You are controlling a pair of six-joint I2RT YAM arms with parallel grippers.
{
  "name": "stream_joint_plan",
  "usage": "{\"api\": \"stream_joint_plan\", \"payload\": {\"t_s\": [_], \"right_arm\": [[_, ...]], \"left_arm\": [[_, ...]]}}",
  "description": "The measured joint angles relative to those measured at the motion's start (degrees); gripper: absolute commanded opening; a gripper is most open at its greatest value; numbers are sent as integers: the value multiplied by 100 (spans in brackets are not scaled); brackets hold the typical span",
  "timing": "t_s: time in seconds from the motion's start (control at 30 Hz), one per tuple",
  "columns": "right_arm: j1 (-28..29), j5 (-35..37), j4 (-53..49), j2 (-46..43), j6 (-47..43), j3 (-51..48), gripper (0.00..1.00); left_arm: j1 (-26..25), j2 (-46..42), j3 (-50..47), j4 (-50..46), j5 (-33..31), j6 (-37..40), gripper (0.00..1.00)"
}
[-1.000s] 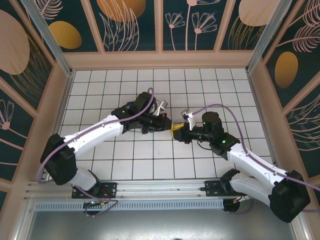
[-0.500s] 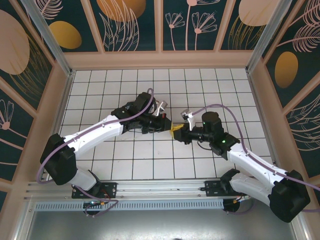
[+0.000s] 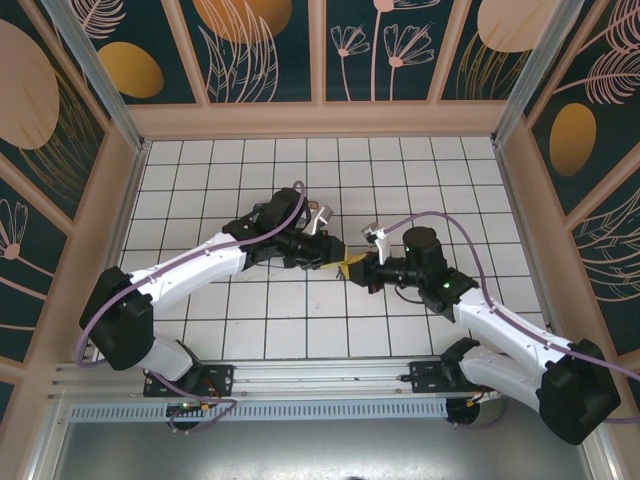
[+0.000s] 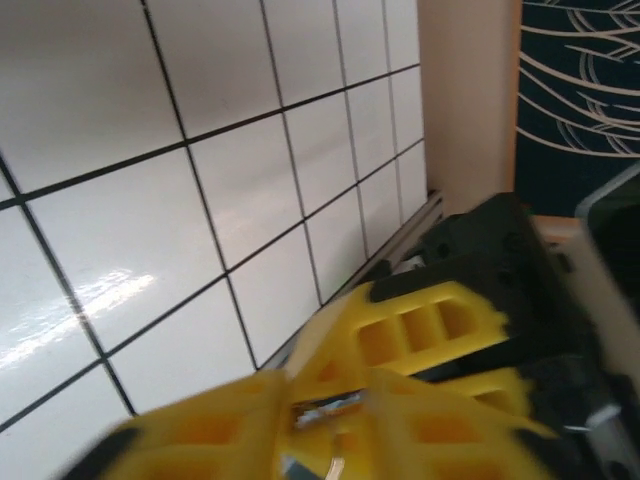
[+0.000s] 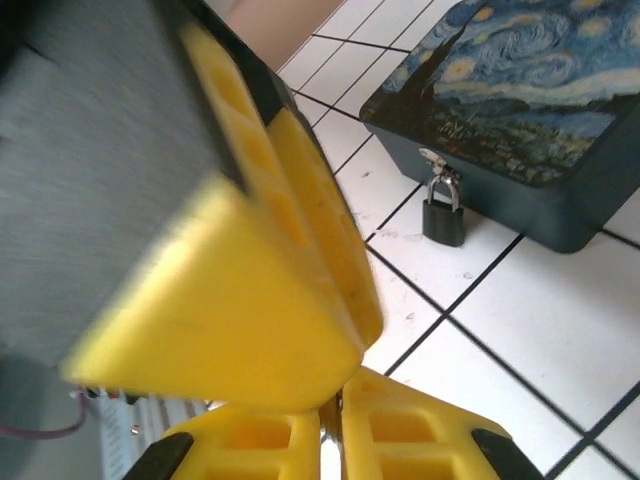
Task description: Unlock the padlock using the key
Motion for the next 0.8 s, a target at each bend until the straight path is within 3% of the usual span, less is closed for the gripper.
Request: {"api": "stream_joint_plan", "payload": {"t_s": [0.13,0.23,0.47,0.8], "right_arm": [[-57,-177,437,-4,654,-131,0],[-192,-195,894,-4,1276,-299,0],[-367,155,1523,256,2924,-350,0],[-601,997,2385,420,4889,-385,0]], "left_arm": [[345,-4,-28,175,-293,-151,68],[745,-57,-208,527,-540,-313,70],[1003,-179,-981,1993,-684,-1121,50],[636,-503,-2063,3797,-492,-2229,38]]}}
